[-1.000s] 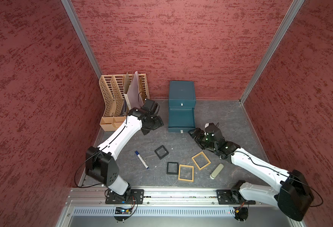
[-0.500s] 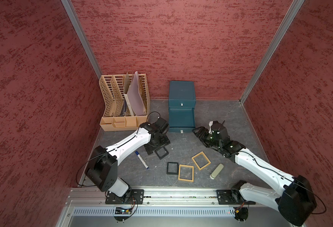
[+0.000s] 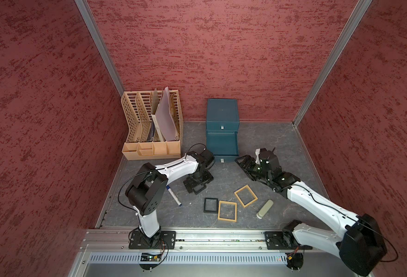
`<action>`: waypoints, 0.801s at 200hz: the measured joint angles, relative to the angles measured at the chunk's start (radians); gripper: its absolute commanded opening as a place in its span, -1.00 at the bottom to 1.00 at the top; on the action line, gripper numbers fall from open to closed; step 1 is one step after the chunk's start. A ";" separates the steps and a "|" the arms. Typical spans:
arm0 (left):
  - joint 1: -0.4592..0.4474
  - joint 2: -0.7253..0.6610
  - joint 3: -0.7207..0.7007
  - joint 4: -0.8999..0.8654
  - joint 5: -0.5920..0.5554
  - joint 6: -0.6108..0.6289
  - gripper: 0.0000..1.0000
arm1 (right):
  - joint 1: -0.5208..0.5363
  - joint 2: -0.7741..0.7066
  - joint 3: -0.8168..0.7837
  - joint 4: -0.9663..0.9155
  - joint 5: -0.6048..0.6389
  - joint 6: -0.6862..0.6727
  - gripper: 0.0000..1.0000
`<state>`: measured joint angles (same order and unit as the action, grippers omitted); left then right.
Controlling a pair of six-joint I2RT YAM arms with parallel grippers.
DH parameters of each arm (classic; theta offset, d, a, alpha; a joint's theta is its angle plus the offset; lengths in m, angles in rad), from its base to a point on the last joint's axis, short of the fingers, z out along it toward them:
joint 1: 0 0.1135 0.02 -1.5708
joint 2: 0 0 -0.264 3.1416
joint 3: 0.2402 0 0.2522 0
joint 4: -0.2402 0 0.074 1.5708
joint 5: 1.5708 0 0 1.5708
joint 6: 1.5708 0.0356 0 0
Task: Place the brooch boxes into the drawer by color
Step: Pick up the brooch box from the center of the board.
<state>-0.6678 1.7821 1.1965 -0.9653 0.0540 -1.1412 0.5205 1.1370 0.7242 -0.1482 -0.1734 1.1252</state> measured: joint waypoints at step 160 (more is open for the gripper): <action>0.011 0.000 -0.106 0.091 -0.031 -0.028 0.67 | -0.001 0.000 -0.023 0.032 -0.014 0.020 0.53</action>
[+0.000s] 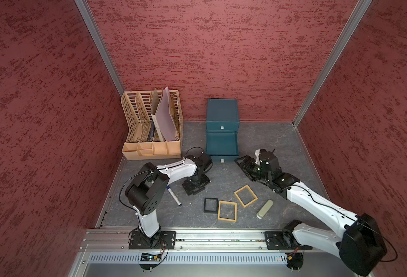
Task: Place the brooch boxes into the drawer by color
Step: Pick up the brooch box from the center of the board, then place the brooch box in the drawer.
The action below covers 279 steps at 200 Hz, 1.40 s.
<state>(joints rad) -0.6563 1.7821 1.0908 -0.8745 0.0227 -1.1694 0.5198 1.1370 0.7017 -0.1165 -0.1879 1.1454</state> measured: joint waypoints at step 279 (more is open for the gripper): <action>0.063 0.360 1.160 -0.407 -0.079 0.804 0.33 | 0.000 0.003 0.000 0.000 -0.018 -0.003 0.53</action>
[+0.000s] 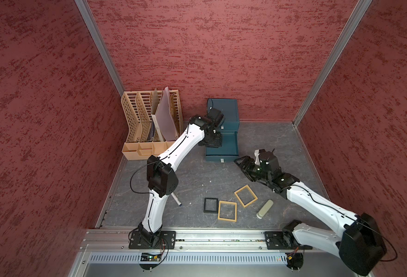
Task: Place the brooch boxes into the drawer by color
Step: Place the brooch box in the drawer.
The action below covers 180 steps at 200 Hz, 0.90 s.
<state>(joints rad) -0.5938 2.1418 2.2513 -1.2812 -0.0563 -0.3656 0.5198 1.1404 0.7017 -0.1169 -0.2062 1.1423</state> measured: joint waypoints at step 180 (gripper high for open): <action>-0.036 0.189 0.096 -0.049 -0.045 -0.150 0.34 | 0.000 -0.010 0.000 0.000 0.000 -0.002 0.53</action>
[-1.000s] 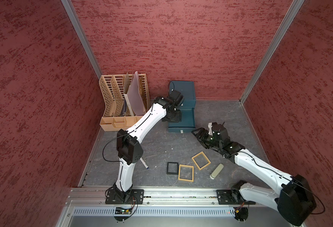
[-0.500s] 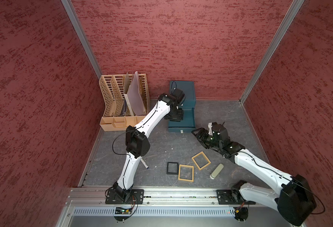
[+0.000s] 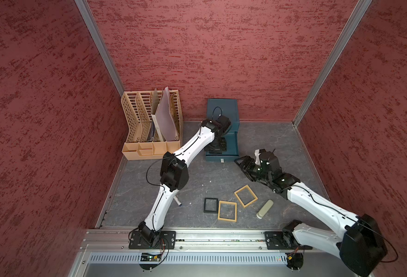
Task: Place the brooch boxes into the drawer by color
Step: Place the brooch box in the drawer.
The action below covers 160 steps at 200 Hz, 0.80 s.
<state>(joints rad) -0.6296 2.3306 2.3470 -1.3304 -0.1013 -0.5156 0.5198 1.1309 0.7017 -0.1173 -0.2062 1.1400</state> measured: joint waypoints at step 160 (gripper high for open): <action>-0.011 0.044 0.068 -0.005 -0.093 -0.075 0.90 | 0.000 -0.001 -0.003 0.000 0.000 0.000 0.54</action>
<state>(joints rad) -0.6403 2.3745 2.4149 -1.3357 -0.1940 -0.5903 0.5198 1.1301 0.6991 -0.1173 -0.2062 1.1400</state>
